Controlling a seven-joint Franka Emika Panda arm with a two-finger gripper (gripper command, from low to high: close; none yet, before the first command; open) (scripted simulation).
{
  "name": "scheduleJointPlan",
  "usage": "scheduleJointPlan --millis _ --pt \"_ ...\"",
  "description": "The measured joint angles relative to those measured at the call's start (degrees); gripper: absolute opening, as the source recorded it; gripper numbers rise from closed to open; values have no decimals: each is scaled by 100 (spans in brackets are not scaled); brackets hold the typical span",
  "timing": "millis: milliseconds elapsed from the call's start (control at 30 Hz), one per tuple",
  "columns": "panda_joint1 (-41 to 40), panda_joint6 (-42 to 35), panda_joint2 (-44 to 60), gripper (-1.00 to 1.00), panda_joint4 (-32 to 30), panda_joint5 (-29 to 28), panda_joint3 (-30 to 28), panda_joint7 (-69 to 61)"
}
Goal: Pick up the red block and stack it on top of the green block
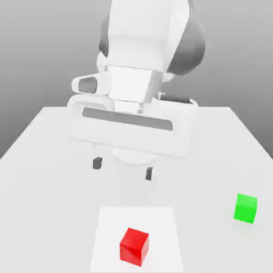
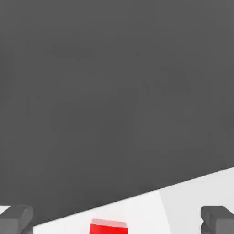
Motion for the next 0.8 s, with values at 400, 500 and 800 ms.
scheduleJointPlan --millis 400,500,800 --pt "199 1490 2289 -100 -179 208 -206 345" --pt "198 1494 2289 -100 -180 205 -205 348" --pt "45 732 1372 -100 -327 546 29 105"
